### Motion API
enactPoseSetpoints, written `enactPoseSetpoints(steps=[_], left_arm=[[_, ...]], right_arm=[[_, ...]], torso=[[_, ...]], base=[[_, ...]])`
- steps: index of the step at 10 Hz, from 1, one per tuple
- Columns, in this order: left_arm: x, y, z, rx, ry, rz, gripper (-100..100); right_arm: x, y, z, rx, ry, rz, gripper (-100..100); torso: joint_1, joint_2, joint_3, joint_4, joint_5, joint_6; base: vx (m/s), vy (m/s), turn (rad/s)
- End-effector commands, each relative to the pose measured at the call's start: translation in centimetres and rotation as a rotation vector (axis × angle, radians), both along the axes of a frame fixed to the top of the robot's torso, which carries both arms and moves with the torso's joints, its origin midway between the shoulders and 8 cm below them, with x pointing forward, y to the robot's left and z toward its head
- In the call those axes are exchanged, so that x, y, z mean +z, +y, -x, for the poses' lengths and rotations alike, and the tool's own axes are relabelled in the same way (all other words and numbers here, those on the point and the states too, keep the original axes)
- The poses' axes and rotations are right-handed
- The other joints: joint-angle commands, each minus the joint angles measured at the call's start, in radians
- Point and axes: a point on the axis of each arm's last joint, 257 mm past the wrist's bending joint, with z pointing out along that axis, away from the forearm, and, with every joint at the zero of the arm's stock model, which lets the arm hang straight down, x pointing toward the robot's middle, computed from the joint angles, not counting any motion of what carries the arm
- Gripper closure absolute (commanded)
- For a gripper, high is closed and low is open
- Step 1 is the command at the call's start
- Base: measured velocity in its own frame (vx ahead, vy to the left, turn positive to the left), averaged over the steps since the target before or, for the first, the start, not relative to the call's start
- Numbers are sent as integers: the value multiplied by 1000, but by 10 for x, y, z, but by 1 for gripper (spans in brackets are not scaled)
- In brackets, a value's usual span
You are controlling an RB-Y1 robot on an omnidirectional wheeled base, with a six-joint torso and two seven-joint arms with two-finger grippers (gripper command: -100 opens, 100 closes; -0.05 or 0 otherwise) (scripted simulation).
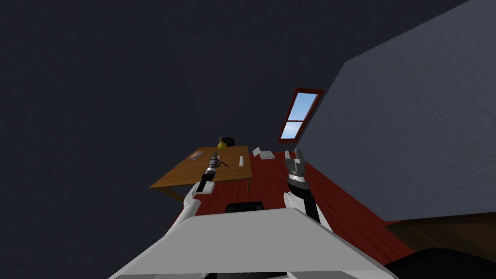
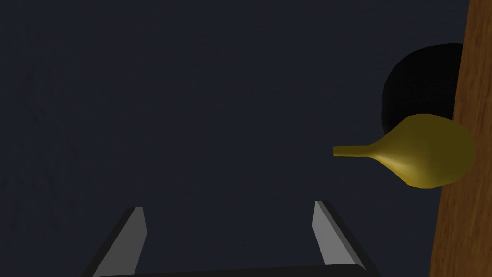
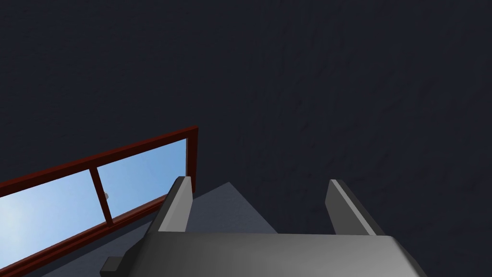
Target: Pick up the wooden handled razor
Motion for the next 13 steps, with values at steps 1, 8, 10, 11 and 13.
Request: enactPoseSetpoints(steps=[1,8,10,11,13], left_arm=[[-11,-2,-12,3,34,-7,-100],[-65,1,-34,19,177,-21,-100],[-79,1,-40,22,217,-27,-100],[-91,3,-37,27,243,-26,-100],[-111,3,-41,32,296,-31,-100]], right_arm=[[0,0,0,0,0,0,0],[0,0,0,0,0,0,0],[0,0,0,0,0,0,0],[0,0,0,0,0,0,0],[0,0,0,0,0,0,0]], torso=[[0,0,0,0,0,0],[0,0,0,0,0,0],[0,0,0,0,0,0],[0,-1,0,0,0,0],[0,-1,0,0,0,0]], base=[[3,-5,19],[5,-2,13],[11,0,20],[13,1,10],[16,2,18]])
